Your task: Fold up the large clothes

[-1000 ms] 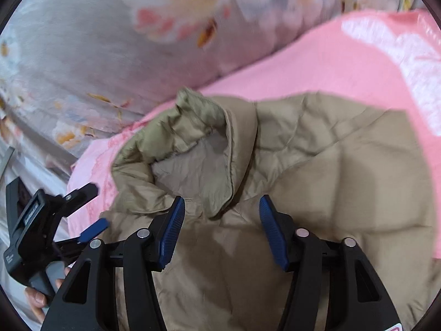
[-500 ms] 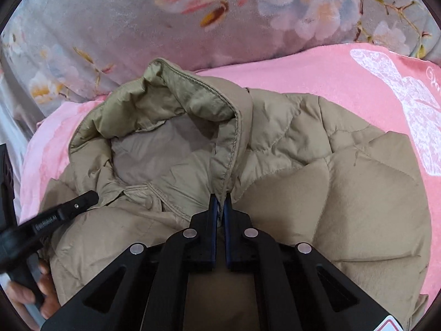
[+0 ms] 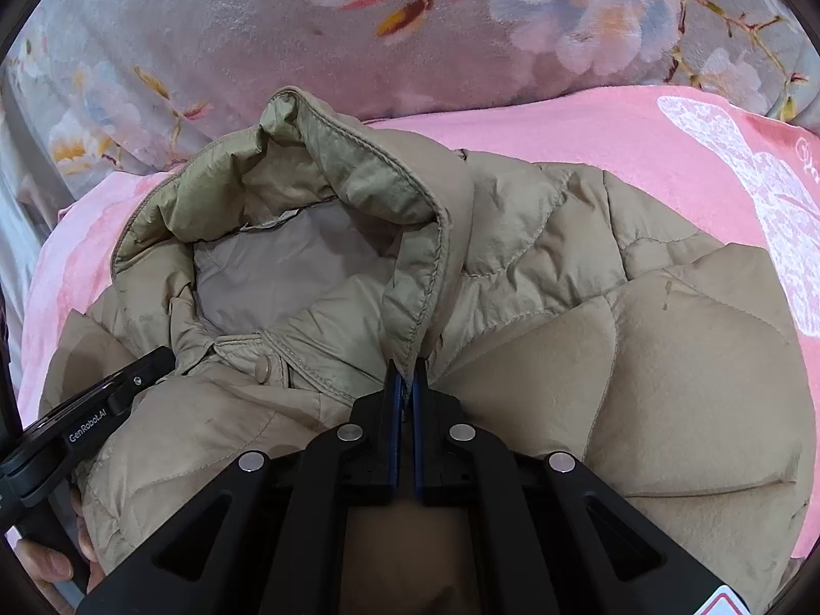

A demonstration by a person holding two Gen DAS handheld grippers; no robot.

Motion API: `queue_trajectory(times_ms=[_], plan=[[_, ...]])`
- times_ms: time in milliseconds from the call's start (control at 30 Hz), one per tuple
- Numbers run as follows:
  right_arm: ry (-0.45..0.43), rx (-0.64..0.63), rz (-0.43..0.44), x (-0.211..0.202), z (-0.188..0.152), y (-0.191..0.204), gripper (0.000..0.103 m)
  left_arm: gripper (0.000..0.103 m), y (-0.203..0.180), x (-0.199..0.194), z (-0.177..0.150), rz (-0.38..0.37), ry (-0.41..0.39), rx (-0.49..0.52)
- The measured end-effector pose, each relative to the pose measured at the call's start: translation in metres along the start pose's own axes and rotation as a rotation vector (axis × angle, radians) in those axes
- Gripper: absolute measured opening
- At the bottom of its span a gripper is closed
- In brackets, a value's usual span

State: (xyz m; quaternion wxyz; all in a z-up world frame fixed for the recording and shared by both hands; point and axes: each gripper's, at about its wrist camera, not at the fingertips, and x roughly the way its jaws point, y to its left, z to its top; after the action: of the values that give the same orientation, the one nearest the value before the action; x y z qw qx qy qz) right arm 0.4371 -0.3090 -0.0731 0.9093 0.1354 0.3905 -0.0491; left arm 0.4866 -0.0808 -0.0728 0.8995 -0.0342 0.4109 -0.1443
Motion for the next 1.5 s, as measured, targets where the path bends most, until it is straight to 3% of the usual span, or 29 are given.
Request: queue_trajectory(times_ms=[200,267,333,433,500,600,667,767,833,1000,1200,1500], plan=[[0.019,0.037,0.063,-0.007,0.0,-0.009,0.003,0.015,0.006,-0.009,0.0,-0.035,-0.009,-0.029],[0.042,0.058,0.081,-0.027,-0.002,-0.016,0.007,0.015,0.011,-0.027,0.002,-0.056,-0.015,-0.007],[-0.011,0.068,0.055,-0.062,0.001,-0.024,0.014,0.015,0.011,-0.053,0.01,-0.022,-0.053,0.057],[-0.139,0.082,0.03,-0.096,0.032,-0.023,0.014,0.032,0.015,-0.093,0.052,0.006,-0.169,0.041],[-0.162,0.081,0.029,-0.092,0.062,-0.013,0.014,0.039,0.018,-0.096,0.081,0.014,-0.193,-0.017],[-0.166,0.145,0.041,-0.059,0.102,-0.005,0.014,0.04,0.012,-0.065,0.133,-0.003,-0.127,-0.121],[-0.144,0.179,0.031,-0.031,0.119,-0.002,0.014,0.04,0.013,-0.034,0.148,-0.015,-0.058,-0.184],[-0.045,0.163,0.008,0.004,0.121,0.002,0.012,0.039,0.024,0.019,0.144,-0.104,0.143,-0.319],[-0.016,0.089,0.038,0.006,0.107,0.01,0.011,0.037,0.03,0.028,0.129,-0.163,0.187,-0.369],[0.001,-0.11,-0.034,-0.012,0.069,0.022,0.009,0.03,0.022,0.015,0.095,-0.071,0.184,-0.155],[0.042,-0.131,-0.089,0.005,0.04,0.008,0.0,0.023,0.008,0.018,0.067,0.039,0.161,0.0],[0.015,-0.131,-0.09,0.016,0.029,0.003,0.0,0.023,-0.016,0.027,0.048,0.159,0.012,0.137]])
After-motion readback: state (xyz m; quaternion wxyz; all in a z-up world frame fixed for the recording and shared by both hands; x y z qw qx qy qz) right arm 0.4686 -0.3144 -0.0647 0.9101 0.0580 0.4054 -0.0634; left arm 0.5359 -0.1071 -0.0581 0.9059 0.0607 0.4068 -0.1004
